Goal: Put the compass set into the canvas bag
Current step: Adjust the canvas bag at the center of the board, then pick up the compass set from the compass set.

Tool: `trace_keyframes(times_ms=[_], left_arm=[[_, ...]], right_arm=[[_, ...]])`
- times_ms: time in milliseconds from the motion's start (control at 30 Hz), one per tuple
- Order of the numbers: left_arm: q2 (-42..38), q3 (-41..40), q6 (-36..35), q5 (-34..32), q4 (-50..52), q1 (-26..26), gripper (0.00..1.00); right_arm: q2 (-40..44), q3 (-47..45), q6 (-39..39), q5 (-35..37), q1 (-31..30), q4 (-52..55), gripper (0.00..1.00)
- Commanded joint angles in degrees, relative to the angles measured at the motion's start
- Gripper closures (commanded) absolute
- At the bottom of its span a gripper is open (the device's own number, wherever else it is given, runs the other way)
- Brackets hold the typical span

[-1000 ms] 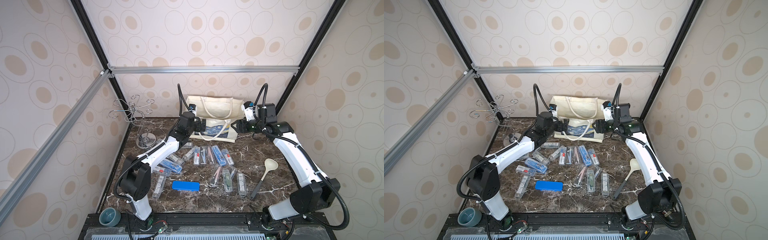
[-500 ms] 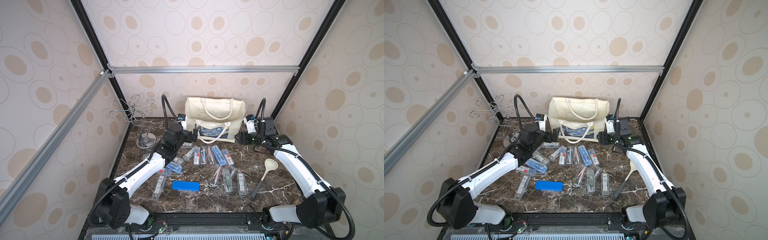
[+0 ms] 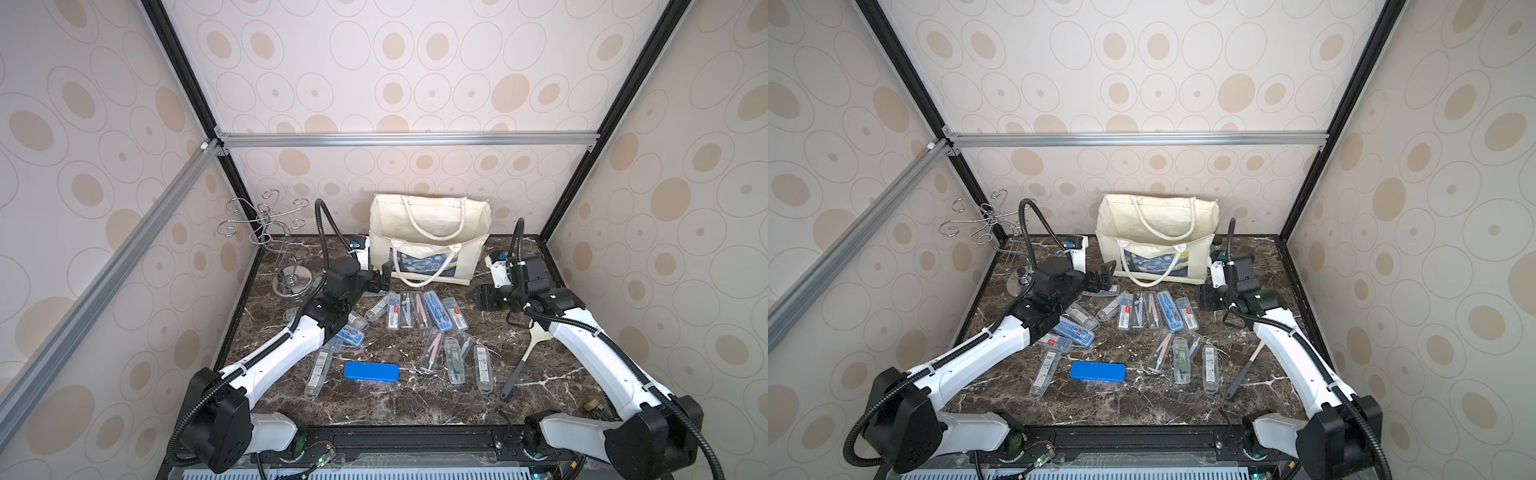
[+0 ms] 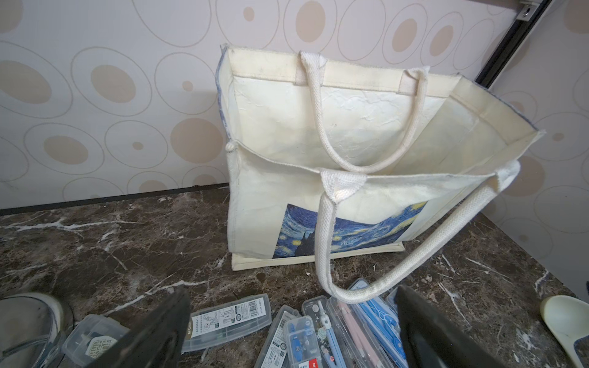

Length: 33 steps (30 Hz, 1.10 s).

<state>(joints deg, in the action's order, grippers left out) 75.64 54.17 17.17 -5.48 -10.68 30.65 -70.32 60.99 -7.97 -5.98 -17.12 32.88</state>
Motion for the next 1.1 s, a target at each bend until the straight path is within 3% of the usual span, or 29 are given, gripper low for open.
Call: trace_keyframes(times_ms=[0, 233, 500, 733, 1067], left_arm=[[0.9, -2.7, 3.4, -0.7, -1.0, -0.4, 0.00], [0.6, -10.8, 9.0, 2.3, -5.1, -0.4, 0.00], [2.4, -14.5, 11.9, 4.9, -8.9, -0.5, 0.00], [3.2, -14.4, 11.1, 5.0, -9.9, -0.4, 0.00], [3.5, -15.0, 10.6, 5.2, -11.0, -0.4, 0.00]], right_arm=[[-1.4, -1.8, -3.4, 5.0, -5.1, 3.7, 0.33], [-4.3, -4.5, -8.4, 7.5, -15.0, 10.9, 0.32], [-4.0, -11.8, -20.0, 9.6, -25.2, 11.8, 0.29], [-5.3, -15.2, -26.2, 11.4, -28.9, 10.8, 0.29], [-10.9, -14.3, -27.7, 13.1, -29.5, 7.0, 0.30]])
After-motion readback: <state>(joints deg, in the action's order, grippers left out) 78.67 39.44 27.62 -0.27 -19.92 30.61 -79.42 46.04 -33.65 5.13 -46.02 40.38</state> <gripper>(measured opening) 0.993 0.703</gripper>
